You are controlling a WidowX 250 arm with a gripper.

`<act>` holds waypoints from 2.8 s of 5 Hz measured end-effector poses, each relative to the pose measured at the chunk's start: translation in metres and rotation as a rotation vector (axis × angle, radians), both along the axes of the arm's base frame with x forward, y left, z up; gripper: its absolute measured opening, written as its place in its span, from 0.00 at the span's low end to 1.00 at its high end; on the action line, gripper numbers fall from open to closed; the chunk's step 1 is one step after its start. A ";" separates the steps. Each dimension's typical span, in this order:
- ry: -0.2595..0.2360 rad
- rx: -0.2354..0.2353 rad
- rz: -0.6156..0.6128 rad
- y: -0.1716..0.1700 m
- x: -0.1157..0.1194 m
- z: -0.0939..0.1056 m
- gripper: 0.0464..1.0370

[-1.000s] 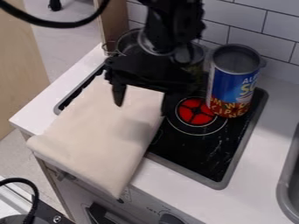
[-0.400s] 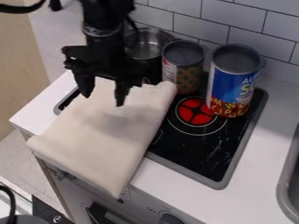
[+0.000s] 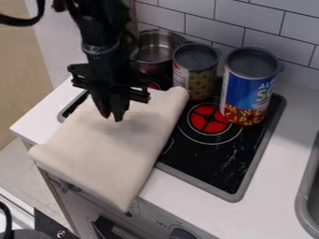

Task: Moved to the sidemove the white tissue to the right

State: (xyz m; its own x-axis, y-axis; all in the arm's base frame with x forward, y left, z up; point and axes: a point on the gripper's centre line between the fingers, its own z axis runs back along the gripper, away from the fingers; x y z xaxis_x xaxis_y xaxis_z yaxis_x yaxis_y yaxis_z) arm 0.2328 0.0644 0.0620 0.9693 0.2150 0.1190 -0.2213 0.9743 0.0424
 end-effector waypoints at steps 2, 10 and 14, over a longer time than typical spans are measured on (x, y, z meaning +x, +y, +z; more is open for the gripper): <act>-0.030 0.004 -0.057 -0.003 -0.008 -0.016 0.01; -0.119 -0.160 -0.076 -0.091 -0.005 -0.029 0.01; -0.059 -0.193 -0.101 -0.145 -0.016 -0.030 0.01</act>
